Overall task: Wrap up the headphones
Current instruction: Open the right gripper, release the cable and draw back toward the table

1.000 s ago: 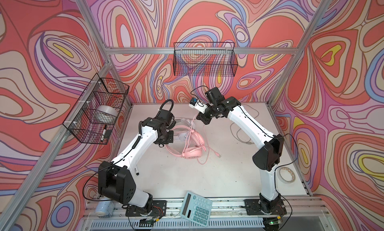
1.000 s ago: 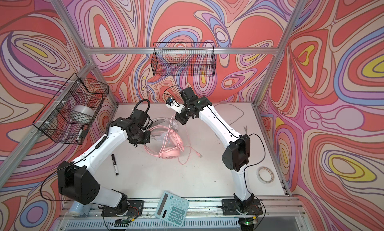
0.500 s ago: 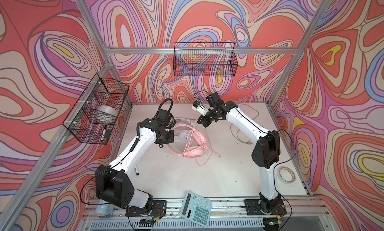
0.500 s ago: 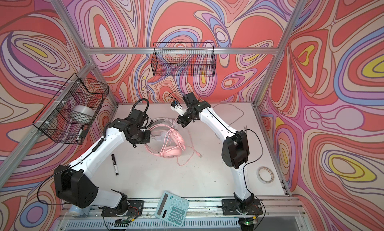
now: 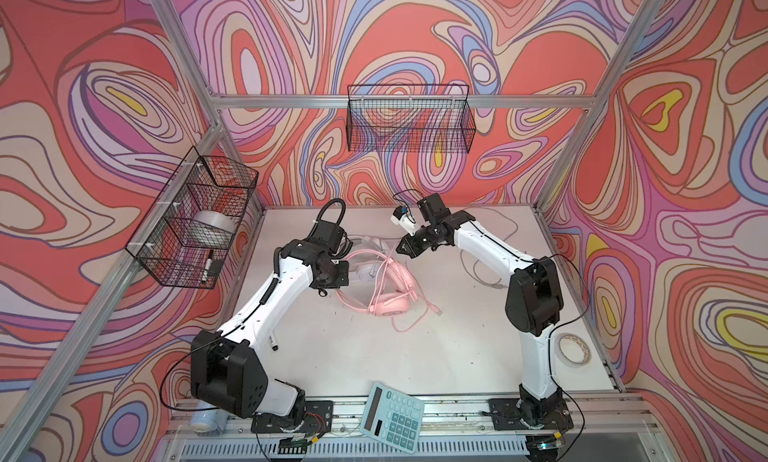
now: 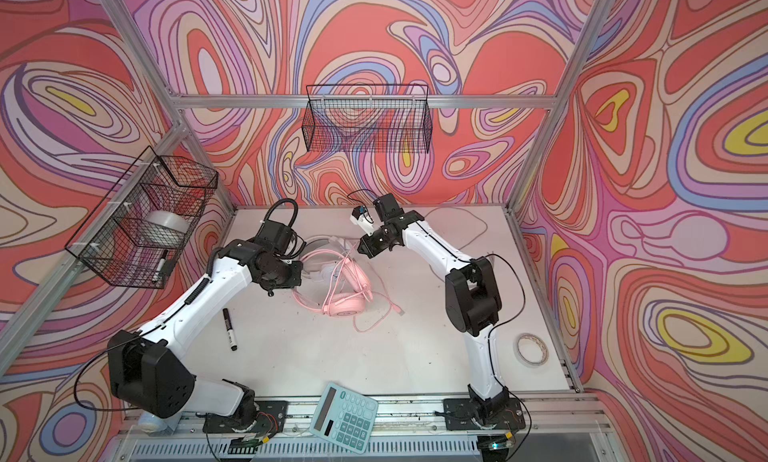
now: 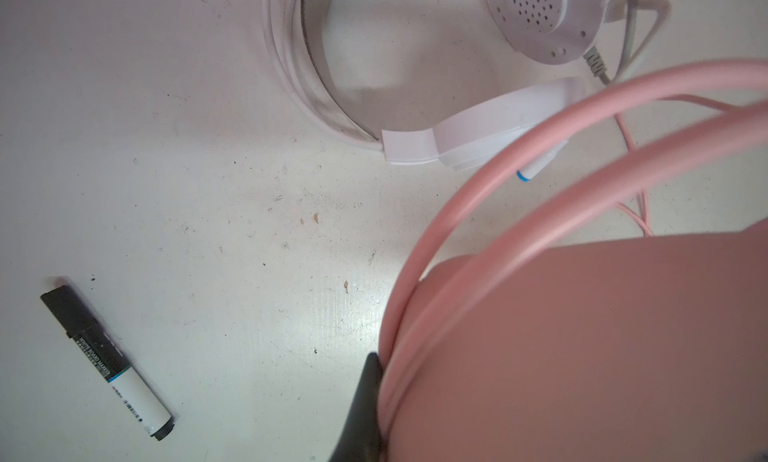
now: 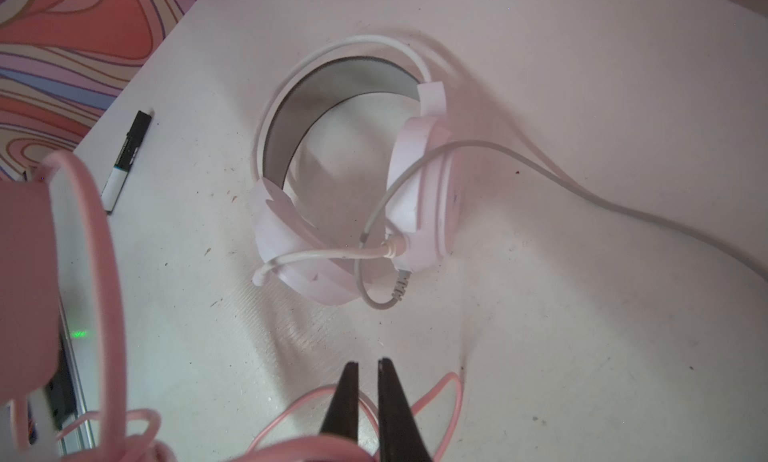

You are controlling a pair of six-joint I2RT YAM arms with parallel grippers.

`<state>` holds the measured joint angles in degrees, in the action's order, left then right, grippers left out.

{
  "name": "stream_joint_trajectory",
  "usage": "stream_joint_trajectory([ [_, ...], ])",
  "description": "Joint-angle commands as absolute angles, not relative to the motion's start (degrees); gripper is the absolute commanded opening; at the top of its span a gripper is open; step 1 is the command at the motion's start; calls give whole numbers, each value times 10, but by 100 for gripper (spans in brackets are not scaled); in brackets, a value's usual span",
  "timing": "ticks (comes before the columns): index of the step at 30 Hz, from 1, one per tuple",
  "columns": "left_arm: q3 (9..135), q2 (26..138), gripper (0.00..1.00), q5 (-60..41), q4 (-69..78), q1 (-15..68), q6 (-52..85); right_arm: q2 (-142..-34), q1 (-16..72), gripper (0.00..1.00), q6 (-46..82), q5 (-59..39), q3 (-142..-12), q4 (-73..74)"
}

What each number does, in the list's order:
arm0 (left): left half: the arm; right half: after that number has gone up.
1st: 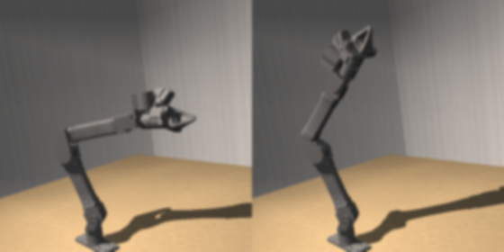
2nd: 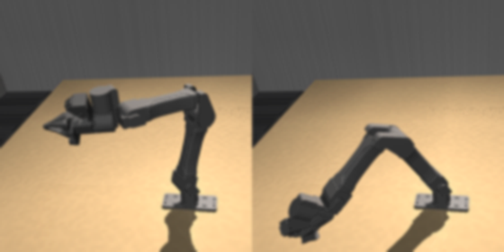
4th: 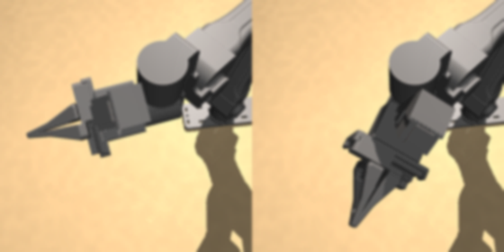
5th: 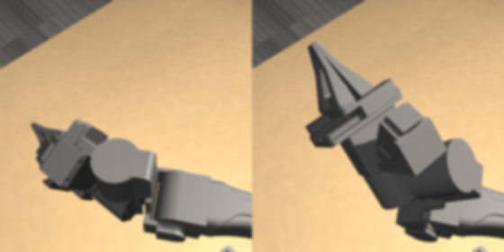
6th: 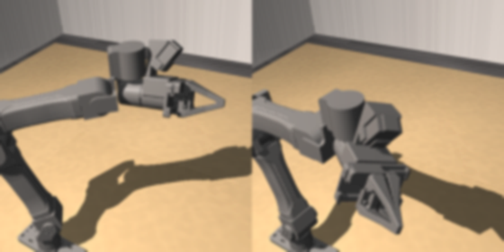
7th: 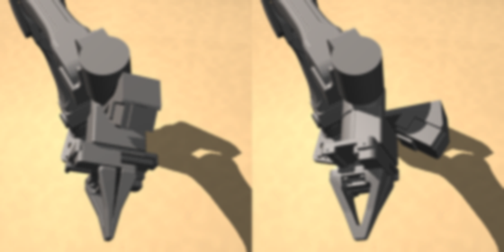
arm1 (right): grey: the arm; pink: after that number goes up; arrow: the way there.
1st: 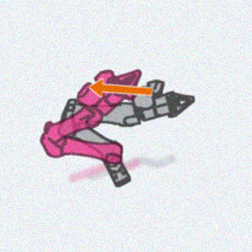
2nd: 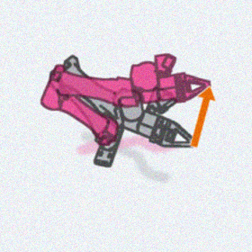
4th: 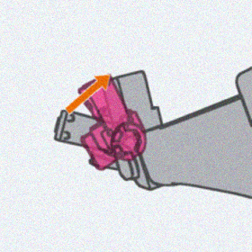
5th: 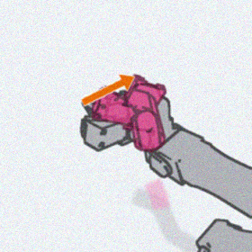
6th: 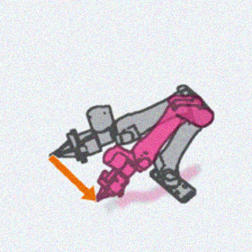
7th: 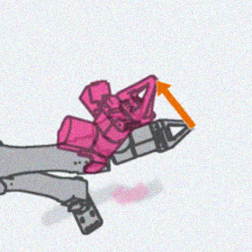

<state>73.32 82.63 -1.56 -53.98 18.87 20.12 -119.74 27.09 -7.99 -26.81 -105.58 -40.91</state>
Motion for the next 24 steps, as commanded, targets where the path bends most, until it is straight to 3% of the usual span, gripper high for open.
stream_joint_trajectory([
  [1,729,808,0,-54,-539,193,202,-1180,247,16,-31,-260,-1030,-367],
  [16,726,817,0,-67,-527,193,214,-1143,223,32,22,-273,-925,-350],
  [24,723,822,0,-75,-519,193,221,-1067,213,38,48,-244,-838,-304],
])
